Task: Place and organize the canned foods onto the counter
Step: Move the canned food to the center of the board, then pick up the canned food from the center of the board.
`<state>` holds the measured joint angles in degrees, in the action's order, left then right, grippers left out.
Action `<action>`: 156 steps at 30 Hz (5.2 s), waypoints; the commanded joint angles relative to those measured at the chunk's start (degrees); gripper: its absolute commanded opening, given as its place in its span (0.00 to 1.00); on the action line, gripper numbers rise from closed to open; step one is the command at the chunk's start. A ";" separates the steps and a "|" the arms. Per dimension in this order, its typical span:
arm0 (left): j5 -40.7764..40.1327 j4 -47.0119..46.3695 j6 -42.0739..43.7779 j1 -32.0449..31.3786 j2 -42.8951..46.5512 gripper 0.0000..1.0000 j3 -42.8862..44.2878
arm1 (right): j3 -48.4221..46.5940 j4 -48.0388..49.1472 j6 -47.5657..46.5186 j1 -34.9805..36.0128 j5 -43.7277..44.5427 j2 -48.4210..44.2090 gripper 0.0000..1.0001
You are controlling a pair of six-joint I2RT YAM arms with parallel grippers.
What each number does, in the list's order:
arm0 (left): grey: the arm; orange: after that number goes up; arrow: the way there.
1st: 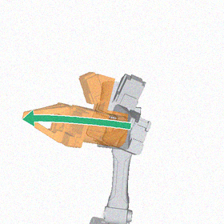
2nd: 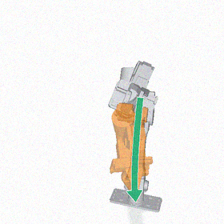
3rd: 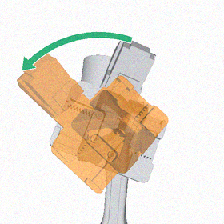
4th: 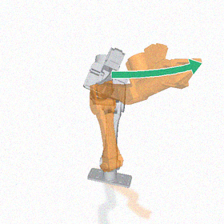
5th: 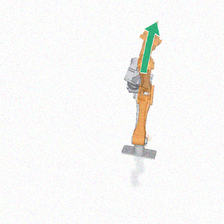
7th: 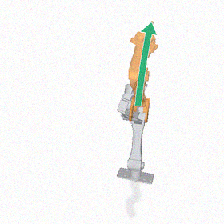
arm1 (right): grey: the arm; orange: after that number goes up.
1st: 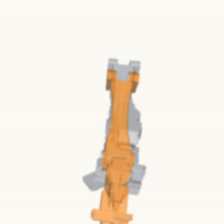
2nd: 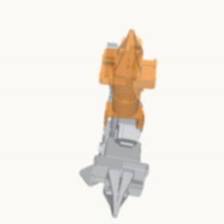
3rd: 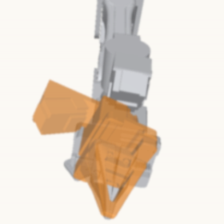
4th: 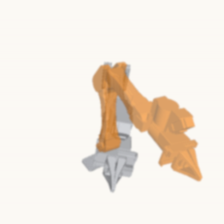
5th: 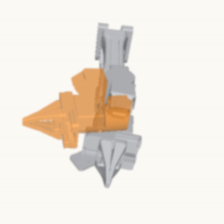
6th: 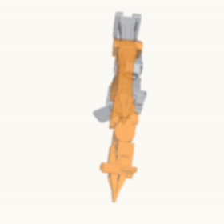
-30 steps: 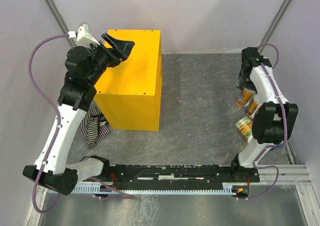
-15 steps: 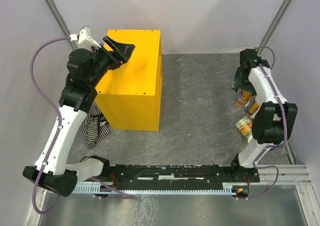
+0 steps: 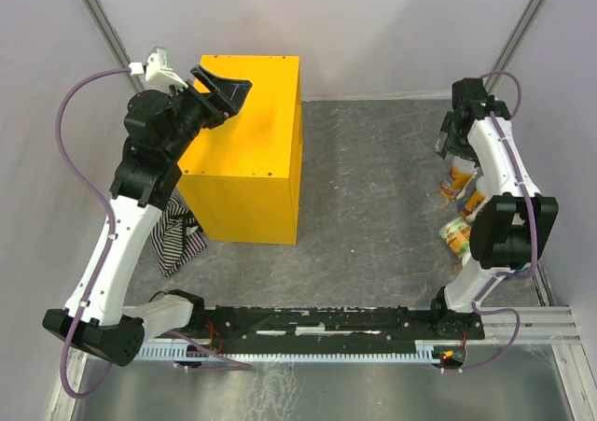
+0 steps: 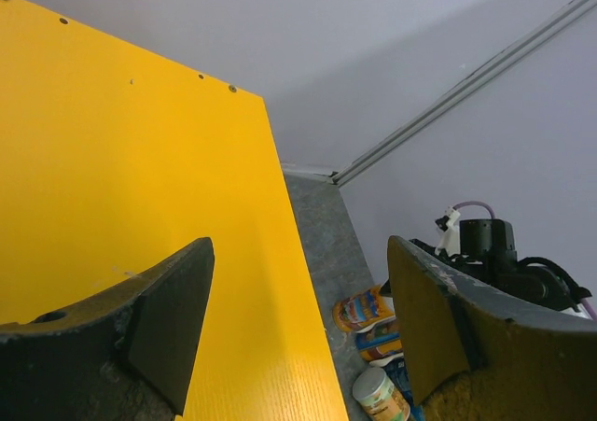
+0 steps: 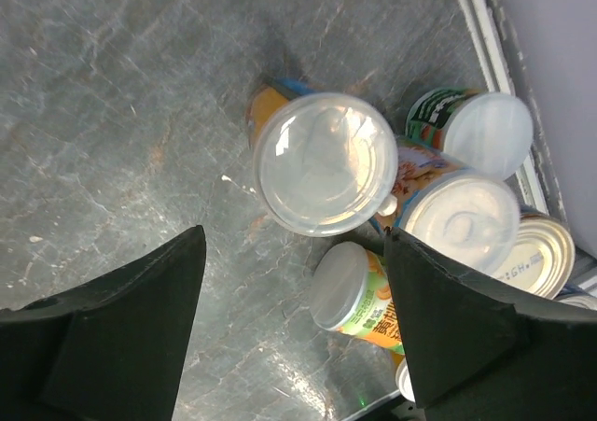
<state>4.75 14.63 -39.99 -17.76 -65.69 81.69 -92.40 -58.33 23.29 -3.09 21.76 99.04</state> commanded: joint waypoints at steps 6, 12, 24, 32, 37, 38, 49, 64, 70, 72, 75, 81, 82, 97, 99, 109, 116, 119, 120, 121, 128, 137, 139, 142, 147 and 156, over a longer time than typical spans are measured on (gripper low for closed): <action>0.87 -4.00 -0.18 -0.23 -0.35 0.81 0.87 | -8.92 0.33 1.15 -1.16 4.14 2.96 0.91; 1.04 -4.38 -0.07 -0.25 -0.92 0.81 0.46 | -9.96 1.92 1.20 -3.10 4.38 6.22 0.95; 1.48 -4.76 -0.26 -0.24 -1.90 0.81 0.06 | -8.31 2.69 1.19 -4.97 0.32 9.46 0.96; 1.44 -5.00 -0.52 -0.28 -1.81 0.81 0.01 | -5.15 3.55 1.16 -4.98 -2.73 8.98 0.95; 1.40 -4.89 -0.53 -0.26 -1.18 0.81 -0.51 | -4.21 3.40 1.21 -4.88 -3.68 8.65 0.94; 1.35 -4.80 -0.53 -0.26 -1.06 0.81 -0.60 | -3.82 3.47 1.23 -4.83 -4.00 8.56 0.93; 0.75 -3.58 0.06 -0.26 0.53 0.81 -1.18 | 0.29 4.88 1.58 -4.13 -5.89 6.10 0.72; -0.74 0.59 0.35 -0.21 2.87 0.81 -0.40 | 1.45 3.98 2.11 6.56 -7.42 1.82 0.34; -0.11 3.13 0.67 -0.30 4.02 0.80 0.58 | 2.42 4.13 4.39 15.11 -6.44 -0.06 0.30; 0.03 3.95 0.81 -0.24 4.26 0.80 1.10 | 2.82 4.59 5.23 17.94 -6.40 -0.76 0.27; 0.06 5.57 0.41 -0.26 5.05 0.79 1.16 | 2.89 4.83 6.43 24.34 -5.32 -1.48 0.24; 0.17 7.19 -0.52 -0.26 6.80 0.79 -0.06 | 3.83 5.38 7.78 32.31 -3.57 -2.20 0.22; 0.07 7.63 -0.53 -0.31 7.06 0.79 -0.25 | 4.03 5.41 8.01 33.77 -3.01 -2.28 0.22; -0.37 12.12 -0.47 -0.28 10.58 0.78 -2.51 | 15.65 13.83 7.04 43.05 3.72 -7.37 0.72; -0.41 12.91 -0.28 -0.26 10.53 0.78 -2.51 | 17.43 15.91 6.61 43.59 3.86 -8.89 0.78; -0.91 14.94 0.91 -0.31 10.17 0.78 -1.95 | 23.43 22.88 4.06 44.46 2.72 -14.03 0.99; -1.91 15.93 2.01 -0.24 11.63 0.78 -2.09 | 32.85 29.41 4.86 45.34 5.77 -21.30 1.00; -1.87 15.91 2.21 -0.26 12.06 0.78 -2.57 | 36.64 33.04 4.19 45.50 6.59 -23.52 0.99; -1.79 15.93 2.27 -0.27 12.08 0.78 -2.59 | 37.75 34.31 3.85 45.49 6.62 -24.15 0.99; -1.63 15.93 2.35 -0.26 12.03 0.78 -2.72 | 38.89 35.92 3.46 45.47 6.44 -24.69 0.99; -1.26 15.72 3.38 -0.27 11.64 0.78 -3.14 | 44.37 44.99 2.10 45.52 5.32 -23.82 0.97; -1.76 12.68 4.44 -0.27 11.53 0.78 -5.34 | 46.60 54.54 -2.07 45.61 6.82 -20.99 0.89; -1.89 12.26 4.52 -0.26 11.40 0.78 -5.40 | 46.38 54.91 -2.68 45.58 6.89 -20.46 0.75; -2.28 12.01 4.57 -0.26 11.08 0.78 -5.02 | 46.27 54.95 -2.90 45.59 6.56 -20.78 0.41; -3.78 11.99 3.79 -0.26 11.15 0.77 -3.95 | 44.38 51.73 -2.79 45.58 7.07 -23.56 0.18; -5.39 13.79 2.47 -0.26 11.06 0.77 -0.09 | 29.77 37.94 -6.23 45.56 8.30 -27.45 0.08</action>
<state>1.30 30.00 -37.65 -17.76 -55.11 77.56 -50.94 -19.55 19.79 42.28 27.09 76.16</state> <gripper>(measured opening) 0.775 0.745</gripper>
